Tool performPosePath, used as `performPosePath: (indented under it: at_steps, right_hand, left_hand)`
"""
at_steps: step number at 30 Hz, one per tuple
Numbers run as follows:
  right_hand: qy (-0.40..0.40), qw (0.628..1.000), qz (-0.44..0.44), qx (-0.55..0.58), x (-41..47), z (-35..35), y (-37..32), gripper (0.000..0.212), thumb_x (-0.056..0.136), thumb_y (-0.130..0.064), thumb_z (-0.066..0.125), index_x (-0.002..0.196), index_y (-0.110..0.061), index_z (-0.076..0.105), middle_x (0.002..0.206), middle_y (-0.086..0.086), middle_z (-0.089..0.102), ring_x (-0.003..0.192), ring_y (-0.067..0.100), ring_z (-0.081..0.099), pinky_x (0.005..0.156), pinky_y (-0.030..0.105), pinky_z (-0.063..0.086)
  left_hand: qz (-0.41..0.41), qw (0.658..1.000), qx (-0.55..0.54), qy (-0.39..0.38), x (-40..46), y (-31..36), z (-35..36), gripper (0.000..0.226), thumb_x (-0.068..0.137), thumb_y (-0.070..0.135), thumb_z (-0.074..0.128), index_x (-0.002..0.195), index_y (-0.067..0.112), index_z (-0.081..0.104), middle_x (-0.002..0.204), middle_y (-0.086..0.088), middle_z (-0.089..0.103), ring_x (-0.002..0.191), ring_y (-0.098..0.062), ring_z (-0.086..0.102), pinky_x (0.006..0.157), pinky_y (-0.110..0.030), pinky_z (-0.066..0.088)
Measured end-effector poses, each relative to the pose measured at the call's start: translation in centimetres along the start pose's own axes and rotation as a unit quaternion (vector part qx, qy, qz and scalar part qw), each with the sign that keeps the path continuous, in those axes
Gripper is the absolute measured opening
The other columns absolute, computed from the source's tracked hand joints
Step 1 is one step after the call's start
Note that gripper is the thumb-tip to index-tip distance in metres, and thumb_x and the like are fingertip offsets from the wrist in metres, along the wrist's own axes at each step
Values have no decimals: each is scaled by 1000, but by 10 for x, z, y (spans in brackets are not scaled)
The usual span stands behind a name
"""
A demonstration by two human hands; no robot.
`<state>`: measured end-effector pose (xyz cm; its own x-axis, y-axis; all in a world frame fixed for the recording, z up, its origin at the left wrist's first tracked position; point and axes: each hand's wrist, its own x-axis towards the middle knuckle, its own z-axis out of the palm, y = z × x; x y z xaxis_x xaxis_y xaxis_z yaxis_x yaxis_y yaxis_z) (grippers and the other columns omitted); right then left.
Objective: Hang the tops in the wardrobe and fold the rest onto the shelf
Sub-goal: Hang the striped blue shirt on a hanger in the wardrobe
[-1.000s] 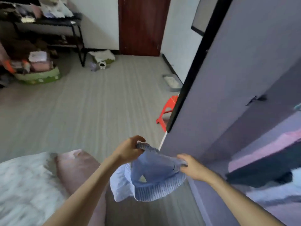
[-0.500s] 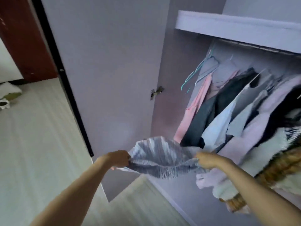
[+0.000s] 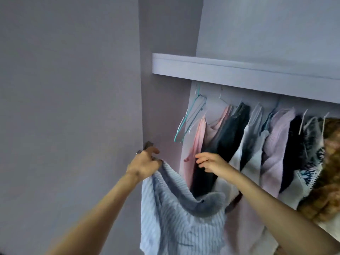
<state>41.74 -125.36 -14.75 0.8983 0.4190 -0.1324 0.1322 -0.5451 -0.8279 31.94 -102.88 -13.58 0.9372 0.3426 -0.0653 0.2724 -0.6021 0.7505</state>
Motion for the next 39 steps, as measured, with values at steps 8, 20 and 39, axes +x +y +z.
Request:
performPosePath:
  at_steps: [8, 20, 39]
  right_hand:
    - [298, 954, -18, -13, 80, 10, -53, 13, 91, -10, 49, 100, -6, 57, 107, 16, 56, 94, 31, 58, 76, 33, 45]
    - [235, 902, 24, -361, 148, 30, -92, 81, 92, -40, 53, 148, -11, 2, 115, 17, 63, 104, 33, 62, 85, 38, 45]
    - [263, 963, 29, 42, 136, -5, -85, 44, 96, -41, 45, 79, -4, 60, 86, 17, 69, 54, 28, 61, 63, 37, 54]
  left_hand:
    - [87, 983, 135, 89, 51, 32, -12, 44, 78, 34, 56, 122, 36, 49, 127, 2, 58, 111, -30, 58, 88, -36, 46]
    - [114, 956, 258, 74, 71, 28, -28, 51, 85, 34, 53, 133, 26, 39, 128, 0, 51, 108, -31, 59, 84, -37, 47]
    - [96, 967, 231, 42, 70, 24, -20, 45, 84, 30, 54, 128, 28, 46, 124, 0, 54, 107, -30, 59, 85, -37, 47]
